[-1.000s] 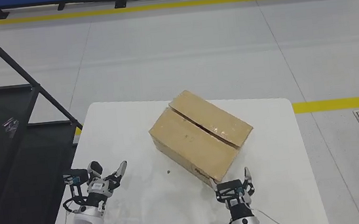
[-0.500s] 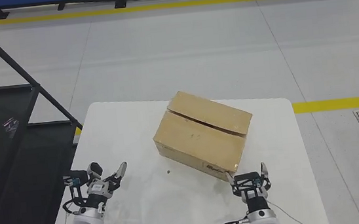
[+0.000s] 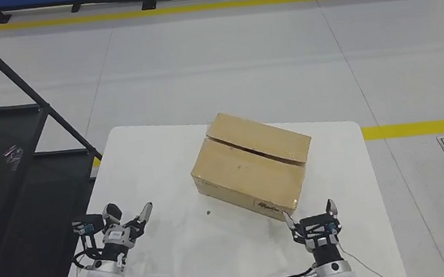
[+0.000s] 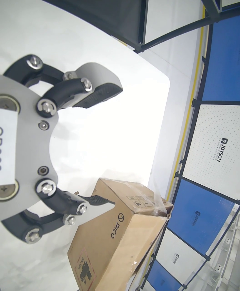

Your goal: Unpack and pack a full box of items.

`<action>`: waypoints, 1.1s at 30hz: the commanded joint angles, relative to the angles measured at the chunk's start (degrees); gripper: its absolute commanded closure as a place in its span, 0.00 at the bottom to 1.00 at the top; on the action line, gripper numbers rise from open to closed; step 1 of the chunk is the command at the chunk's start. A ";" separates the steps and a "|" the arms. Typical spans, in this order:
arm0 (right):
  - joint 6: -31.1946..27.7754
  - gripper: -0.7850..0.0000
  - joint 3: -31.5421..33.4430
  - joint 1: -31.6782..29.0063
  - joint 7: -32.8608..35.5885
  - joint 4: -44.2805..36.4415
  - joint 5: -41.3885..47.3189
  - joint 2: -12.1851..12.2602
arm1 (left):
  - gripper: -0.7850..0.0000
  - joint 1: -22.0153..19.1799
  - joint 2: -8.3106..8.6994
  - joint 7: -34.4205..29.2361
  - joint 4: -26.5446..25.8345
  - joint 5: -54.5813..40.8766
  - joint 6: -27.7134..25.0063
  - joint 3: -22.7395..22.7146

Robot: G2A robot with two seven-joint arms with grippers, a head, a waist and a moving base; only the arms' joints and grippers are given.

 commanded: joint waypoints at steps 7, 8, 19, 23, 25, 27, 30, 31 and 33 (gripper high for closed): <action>-3.72 0.00 -0.35 -0.02 -0.25 -3.11 4.57 -0.11 | 0.00 -9.67 -0.51 -0.83 9.32 -1.64 -0.34 2.91; -4.42 0.00 0.46 0.14 0.12 -3.77 7.22 -0.13 | 0.00 -11.43 -0.57 -0.03 11.36 -1.99 -1.64 3.29; -17.27 0.00 11.11 3.07 9.15 -5.43 35.14 0.37 | 0.00 -31.65 -2.16 -0.02 33.61 -0.20 -7.26 11.98; -17.27 0.00 11.11 3.07 9.15 -5.43 35.14 0.37 | 0.00 -33.19 -2.38 -0.15 35.48 1.20 -5.80 12.94; -17.27 0.00 11.11 3.07 9.15 -5.43 35.14 0.37 | 0.00 -33.19 -2.38 -0.15 35.48 1.20 -5.80 12.94; -17.75 0.00 11.05 3.11 9.80 -4.84 36.19 0.38 | 0.00 -33.19 -2.38 -0.15 35.48 1.20 -5.80 12.94; -18.34 0.00 12.34 6.40 12.08 -1.84 44.92 0.24 | 0.00 -32.93 -2.39 -0.32 34.96 1.67 -5.09 13.08; -19.00 0.00 12.85 8.14 13.48 -0.56 48.10 0.23 | 0.00 -33.06 -2.41 -0.27 34.65 2.48 -4.65 13.35; -21.19 0.00 14.12 11.76 17.09 2.64 54.34 0.33 | 0.00 -33.31 -2.52 0.20 34.22 3.91 -4.02 14.10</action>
